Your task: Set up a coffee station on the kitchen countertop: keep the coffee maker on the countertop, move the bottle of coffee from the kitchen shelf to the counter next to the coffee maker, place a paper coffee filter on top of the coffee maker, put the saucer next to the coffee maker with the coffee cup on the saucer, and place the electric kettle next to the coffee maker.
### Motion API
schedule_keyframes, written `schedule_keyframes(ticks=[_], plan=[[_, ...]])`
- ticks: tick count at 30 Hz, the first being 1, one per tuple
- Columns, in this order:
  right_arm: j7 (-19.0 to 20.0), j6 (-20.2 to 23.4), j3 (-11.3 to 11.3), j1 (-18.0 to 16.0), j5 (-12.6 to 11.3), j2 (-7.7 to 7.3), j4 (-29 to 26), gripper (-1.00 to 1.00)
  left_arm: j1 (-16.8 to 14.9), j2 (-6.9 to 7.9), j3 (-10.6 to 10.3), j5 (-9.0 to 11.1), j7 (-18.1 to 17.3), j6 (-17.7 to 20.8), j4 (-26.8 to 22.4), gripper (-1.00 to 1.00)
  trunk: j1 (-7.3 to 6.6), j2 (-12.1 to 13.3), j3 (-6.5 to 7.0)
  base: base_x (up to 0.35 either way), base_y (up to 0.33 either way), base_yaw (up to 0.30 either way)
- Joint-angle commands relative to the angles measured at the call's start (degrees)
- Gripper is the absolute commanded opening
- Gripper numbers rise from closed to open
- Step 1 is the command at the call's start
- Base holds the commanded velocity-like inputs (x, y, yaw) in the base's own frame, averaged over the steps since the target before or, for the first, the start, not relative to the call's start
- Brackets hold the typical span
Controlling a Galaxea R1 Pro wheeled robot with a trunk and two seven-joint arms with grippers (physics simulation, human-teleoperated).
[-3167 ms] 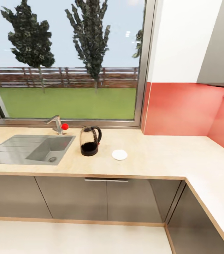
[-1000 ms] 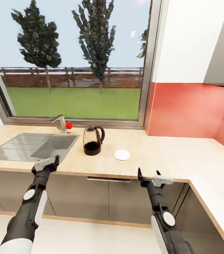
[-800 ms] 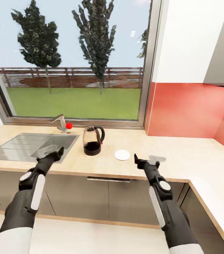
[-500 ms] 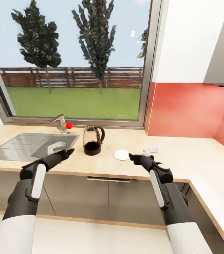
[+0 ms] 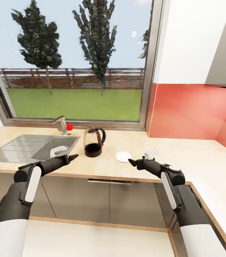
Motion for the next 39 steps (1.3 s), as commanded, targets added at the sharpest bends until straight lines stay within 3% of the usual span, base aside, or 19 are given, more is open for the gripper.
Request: schedule_keyframes(ticks=[1,8,14,26,39], plan=[[0.2,0.4,0.0,0.0,-0.2,0.0,0.0,1.0,0.0,0.48,0.1,-0.1,-0.3,0.3,0.0,1.0,0.04,-0.1,-0.13,0.0,0.0,0.0],[0.3,0.4,-0.2,0.0,-0.2,-0.03,0.2,1.0,0.2,1.78,0.2,-0.1,-0.4,0.4,0.0,1.0,0.04,-0.1,-0.13,0.041,-0.02,0.0],[0.3,0.5,-1.1,0.0,-0.2,0.11,1.3,1.0,2.6,1.79,0.2,-0.2,-0.4,-0.1,0.1,1.0,0.04,-0.1,-0.13,0.227,-0.162,0.0],[0.3,0.5,-1.1,0.0,-0.1,0.2,1.4,1.0,3.3,1.78,0.2,0.4,-0.5,-0.2,0.3,1.0,0.04,-0.1,-0.13,0.079,-0.235,0.008],[0.3,0.5,-1.1,0.1,-0.2,0.18,2.4,1.0,4.3,1.78,0.5,0.7,-0.5,-0.3,0.3,1.0,0.04,-0.1,-0.13,0.001,-0.025,0.141]])
